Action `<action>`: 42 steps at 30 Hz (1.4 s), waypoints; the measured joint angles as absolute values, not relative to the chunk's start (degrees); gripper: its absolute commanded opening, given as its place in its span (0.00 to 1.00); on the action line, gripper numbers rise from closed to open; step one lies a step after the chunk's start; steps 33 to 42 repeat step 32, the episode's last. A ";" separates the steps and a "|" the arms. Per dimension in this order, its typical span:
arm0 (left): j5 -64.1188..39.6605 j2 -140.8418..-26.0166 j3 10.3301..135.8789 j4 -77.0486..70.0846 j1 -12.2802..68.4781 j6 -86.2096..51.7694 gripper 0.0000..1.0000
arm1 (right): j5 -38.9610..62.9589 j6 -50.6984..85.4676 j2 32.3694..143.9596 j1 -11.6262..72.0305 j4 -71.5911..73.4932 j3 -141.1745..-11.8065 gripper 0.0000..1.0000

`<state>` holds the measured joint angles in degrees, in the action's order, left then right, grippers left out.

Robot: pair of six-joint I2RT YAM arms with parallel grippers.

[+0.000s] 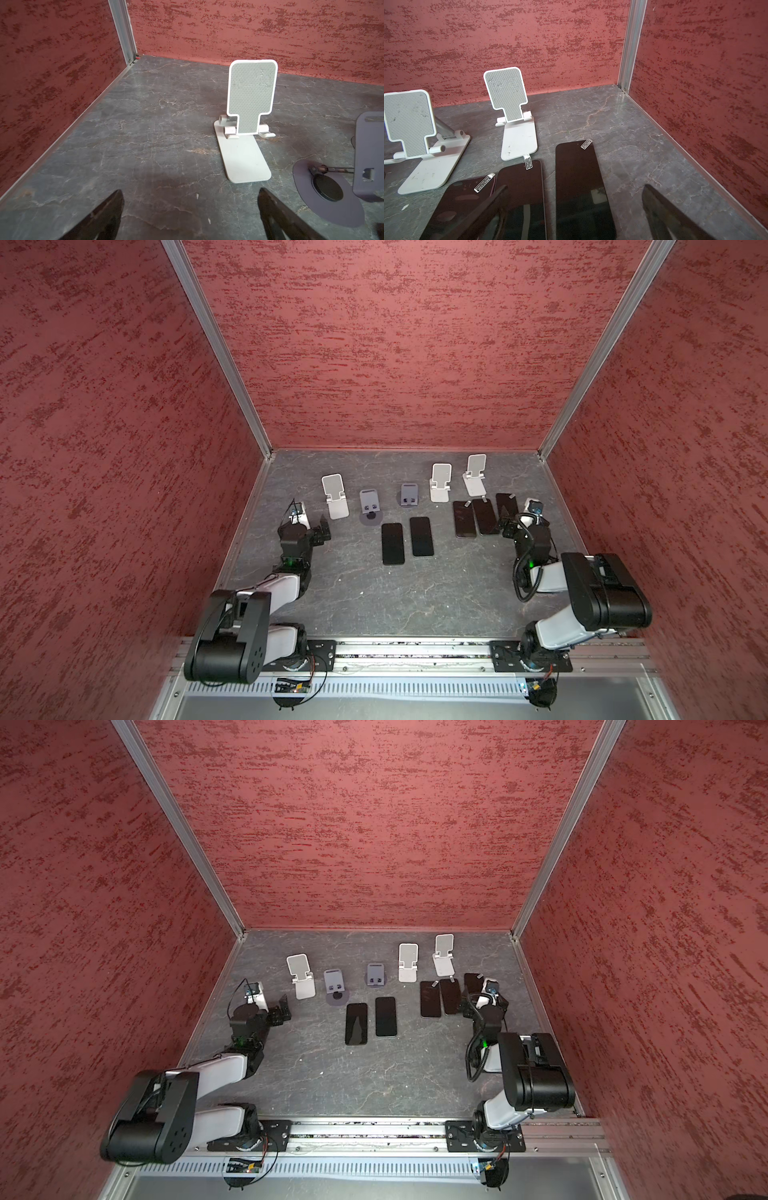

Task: Remove the phone from the phone stand
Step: Reset both arms

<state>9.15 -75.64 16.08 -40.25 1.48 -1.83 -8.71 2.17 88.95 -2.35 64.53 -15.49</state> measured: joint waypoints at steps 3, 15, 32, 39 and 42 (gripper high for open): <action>7.20 -82.48 18.72 -45.52 -0.21 -1.69 0.99 | -8.64 2.17 88.95 -2.35 64.77 -15.49 0.99; 6.02 -88.14 20.60 -51.11 -0.49 -1.61 1.00 | -8.51 2.15 88.95 -2.35 64.93 -15.49 0.99; 6.28 -88.14 20.60 -51.44 -0.32 -1.61 0.99 | -8.16 2.15 88.95 -2.35 64.93 -15.49 0.99; 6.28 -88.14 20.60 -51.44 -0.32 -1.61 0.99 | -8.16 2.15 88.95 -2.35 64.93 -15.49 0.99; 6.28 -88.14 20.60 -51.44 -0.32 -1.61 0.99 | -8.16 2.15 88.95 -2.35 64.93 -15.49 0.99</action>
